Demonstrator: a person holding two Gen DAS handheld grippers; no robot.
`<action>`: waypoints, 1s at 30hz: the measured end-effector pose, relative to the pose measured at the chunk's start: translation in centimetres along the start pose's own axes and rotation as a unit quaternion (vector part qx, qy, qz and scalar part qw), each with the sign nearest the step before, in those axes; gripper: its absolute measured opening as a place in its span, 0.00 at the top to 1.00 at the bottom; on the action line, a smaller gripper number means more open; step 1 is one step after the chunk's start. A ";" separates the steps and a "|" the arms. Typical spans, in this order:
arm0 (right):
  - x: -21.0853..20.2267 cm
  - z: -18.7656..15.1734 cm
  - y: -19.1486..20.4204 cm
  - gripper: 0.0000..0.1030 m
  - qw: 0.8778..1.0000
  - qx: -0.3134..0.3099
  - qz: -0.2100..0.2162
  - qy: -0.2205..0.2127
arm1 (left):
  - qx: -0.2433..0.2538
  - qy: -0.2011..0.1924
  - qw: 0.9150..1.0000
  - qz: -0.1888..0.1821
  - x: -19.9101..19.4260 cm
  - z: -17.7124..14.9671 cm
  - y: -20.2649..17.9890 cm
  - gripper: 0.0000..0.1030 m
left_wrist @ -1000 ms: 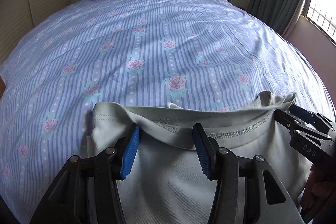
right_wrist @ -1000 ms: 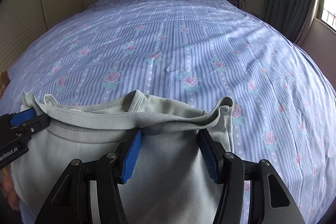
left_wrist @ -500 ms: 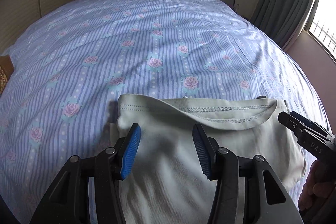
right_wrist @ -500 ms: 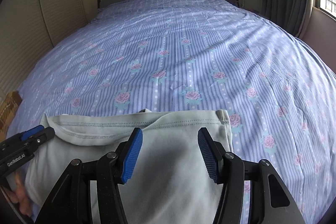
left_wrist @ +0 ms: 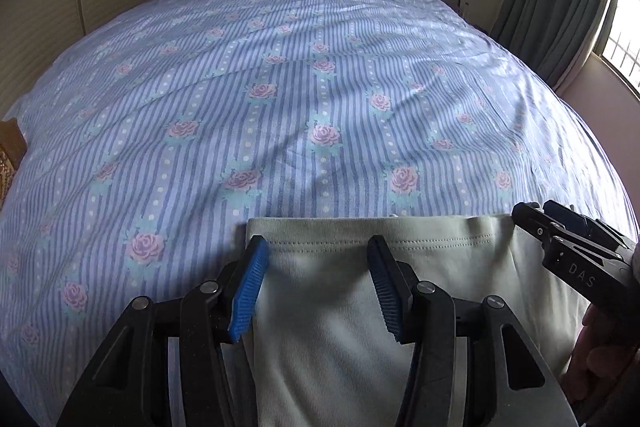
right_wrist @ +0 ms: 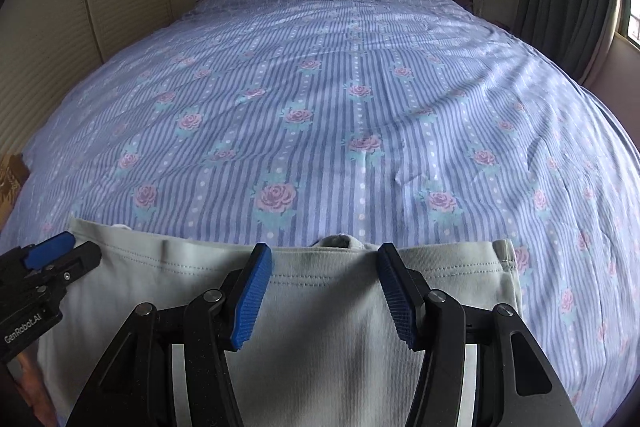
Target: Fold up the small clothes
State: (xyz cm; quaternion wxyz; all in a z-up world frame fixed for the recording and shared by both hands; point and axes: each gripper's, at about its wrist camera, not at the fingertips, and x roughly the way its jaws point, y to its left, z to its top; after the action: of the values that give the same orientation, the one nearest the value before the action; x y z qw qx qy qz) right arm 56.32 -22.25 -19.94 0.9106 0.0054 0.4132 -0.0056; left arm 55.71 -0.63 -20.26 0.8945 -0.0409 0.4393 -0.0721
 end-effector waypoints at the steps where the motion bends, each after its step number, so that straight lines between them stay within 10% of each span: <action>1: 0.0 0.2 -0.2 0.46 1.000 0.004 -0.002 0.000 | -0.002 0.000 1.000 -0.001 0.0 0.1 0.2 0.50; 16: -8.8 -7.4 -5.3 0.46 0.999 0.039 0.001 -0.024 | -0.018 -0.011 0.999 0.026 -6.5 -9.9 2.2 0.49; 22: -7.0 -10.4 -7.1 0.45 0.998 0.056 -0.014 0.022 | -0.018 -0.018 0.998 0.057 -7.0 -10.8 2.0 0.48; 30: -9.8 -9.2 -7.1 0.46 0.998 0.054 -0.012 -0.021 | -0.029 -0.060 0.998 0.020 -9.8 -8.7 0.1 0.49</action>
State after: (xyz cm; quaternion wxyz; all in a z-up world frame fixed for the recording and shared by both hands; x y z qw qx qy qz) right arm 42.81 -29.12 -18.62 0.9173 0.0497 0.3930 -0.0394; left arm 42.92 1.04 -17.98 0.9189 -0.0624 0.3874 -0.0392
